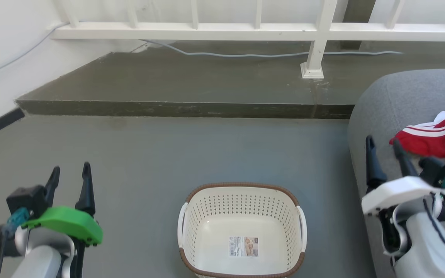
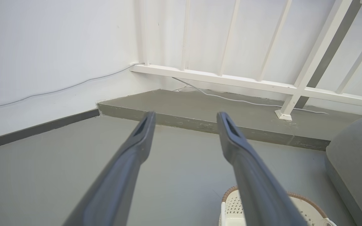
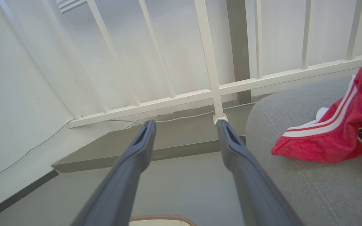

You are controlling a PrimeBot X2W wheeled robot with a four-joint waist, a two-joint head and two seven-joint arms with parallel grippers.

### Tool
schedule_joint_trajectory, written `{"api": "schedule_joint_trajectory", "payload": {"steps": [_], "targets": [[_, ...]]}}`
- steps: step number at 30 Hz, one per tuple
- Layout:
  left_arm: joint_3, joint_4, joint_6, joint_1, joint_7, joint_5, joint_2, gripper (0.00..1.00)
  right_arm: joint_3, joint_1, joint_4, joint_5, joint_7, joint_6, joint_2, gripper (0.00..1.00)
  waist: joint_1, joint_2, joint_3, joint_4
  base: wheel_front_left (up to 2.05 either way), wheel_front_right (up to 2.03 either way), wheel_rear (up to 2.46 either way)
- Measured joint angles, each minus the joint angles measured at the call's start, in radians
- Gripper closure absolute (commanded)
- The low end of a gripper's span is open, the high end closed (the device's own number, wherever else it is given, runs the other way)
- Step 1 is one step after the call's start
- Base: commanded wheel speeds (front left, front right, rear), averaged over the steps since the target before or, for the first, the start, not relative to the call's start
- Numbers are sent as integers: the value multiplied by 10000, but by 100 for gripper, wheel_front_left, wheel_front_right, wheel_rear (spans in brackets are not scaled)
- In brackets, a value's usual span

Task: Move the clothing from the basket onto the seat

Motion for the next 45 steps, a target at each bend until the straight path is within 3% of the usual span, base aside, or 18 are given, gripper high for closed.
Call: {"api": "schedule_joint_trajectory", "payload": {"steps": [20, 45], "targets": [[871, -1306, 0, 1867, 0, 848, -529, 0, 320, 2087, -1701, -123, 0, -545, 224, 0, 0, 0, -216, -179, 0, 0, 0], [1093, -2130, 0, 2499, 0, 1902, -731, 0, 410, 2773, -3160, -228, 226, -836, 276, 0, 0, 1, -215, -418, 0, 0, 0]]}}
